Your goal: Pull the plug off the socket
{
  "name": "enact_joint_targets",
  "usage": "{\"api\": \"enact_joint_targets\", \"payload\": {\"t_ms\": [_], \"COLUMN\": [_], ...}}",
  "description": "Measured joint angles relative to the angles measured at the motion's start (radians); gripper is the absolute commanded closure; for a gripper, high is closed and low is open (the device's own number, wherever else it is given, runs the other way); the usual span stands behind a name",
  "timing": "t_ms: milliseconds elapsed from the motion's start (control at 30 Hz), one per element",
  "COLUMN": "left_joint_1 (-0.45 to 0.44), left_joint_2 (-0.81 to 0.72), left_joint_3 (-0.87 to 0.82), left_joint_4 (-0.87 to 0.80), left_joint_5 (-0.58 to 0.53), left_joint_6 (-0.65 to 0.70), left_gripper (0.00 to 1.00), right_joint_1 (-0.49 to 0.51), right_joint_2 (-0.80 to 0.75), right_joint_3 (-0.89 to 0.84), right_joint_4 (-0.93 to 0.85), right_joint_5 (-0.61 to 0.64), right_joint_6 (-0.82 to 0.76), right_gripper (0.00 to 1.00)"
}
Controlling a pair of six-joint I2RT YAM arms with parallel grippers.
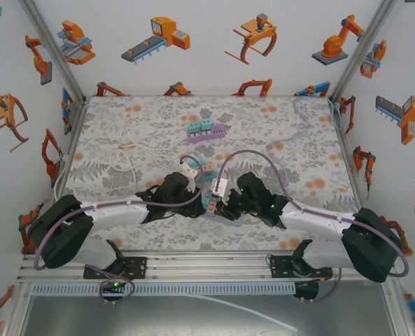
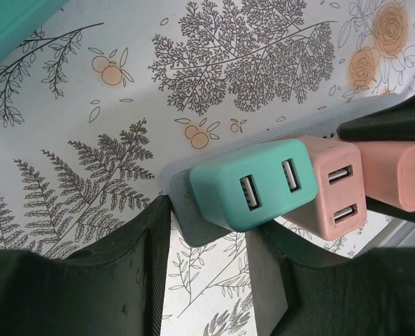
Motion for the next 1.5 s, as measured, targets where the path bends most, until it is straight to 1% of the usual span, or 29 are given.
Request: {"api": "enact_joint_targets", "payload": {"t_ms": [233,333,433,500,600,633,733,833,900,1000,1133,1233,1333,1500], "left_joint_1": [-0.001,-0.006,-0.008,-0.015,-0.029,-0.034,-0.048,-0.058,-0.061,-0.071,-0.088,-0.09,-0.09,-0.09], "left_joint_2": [0.002,0.002,-0.002,-0.009,-0.027,-0.033,-0.069,-0.119,-0.166,-0.26,-0.442,-0.585,-0.697,-0.792], "left_joint_3": [0.002,0.001,-0.002,-0.007,-0.014,-0.017,-0.03,-0.056,-0.061,-0.061,-0.059,-0.051,-0.04,-0.038], "left_joint_4": [0.001,0.006,0.011,0.015,0.018,0.018,-0.002,-0.102,-0.165,-0.278,-0.386,-0.451,-0.504,-0.578], "left_joint_5": [-0.005,-0.013,-0.017,-0.031,-0.063,-0.074,-0.103,-0.134,-0.148,-0.161,-0.167,-0.175,-0.189,-0.226], "left_joint_6": [0.0,-0.001,-0.002,-0.005,-0.012,-0.013,-0.016,-0.011,-0.007,-0.002,0.001,0.001,0.001,0.0], "left_gripper": [0.69,0.65,0.63,0.61,0.57,0.54,0.5,0.47,0.43,0.32,0.21,0.16,0.14,0.13], "right_joint_1": [0.004,-0.023,-0.084,-0.145,-0.222,-0.243,-0.306,-0.367,-0.393,-0.41,-0.411,-0.411,-0.412,-0.411], "right_joint_2": [-0.037,-0.108,-0.187,-0.214,-0.209,-0.2,-0.141,-0.049,0.018,0.141,0.283,0.362,0.421,0.457], "right_joint_3": [0.005,0.005,0.007,0.019,0.066,0.088,0.165,0.216,0.231,0.252,0.258,0.258,0.258,0.232], "right_joint_4": [-0.013,0.047,0.125,0.141,0.094,0.064,-0.028,-0.089,-0.116,-0.133,-0.087,-0.035,0.029,0.132], "right_joint_5": [-0.004,-0.006,0.009,0.048,0.135,0.161,0.219,0.248,0.248,0.233,0.205,0.195,0.176,0.159], "right_joint_6": [0.002,0.055,0.161,0.26,0.406,0.449,0.575,0.684,0.734,0.787,0.834,0.862,0.887,0.914], "right_gripper": [1.0,1.0,1.0,1.0,1.0,1.0,1.0,1.0,1.0,0.98,0.91,0.85,0.79,0.68]}}
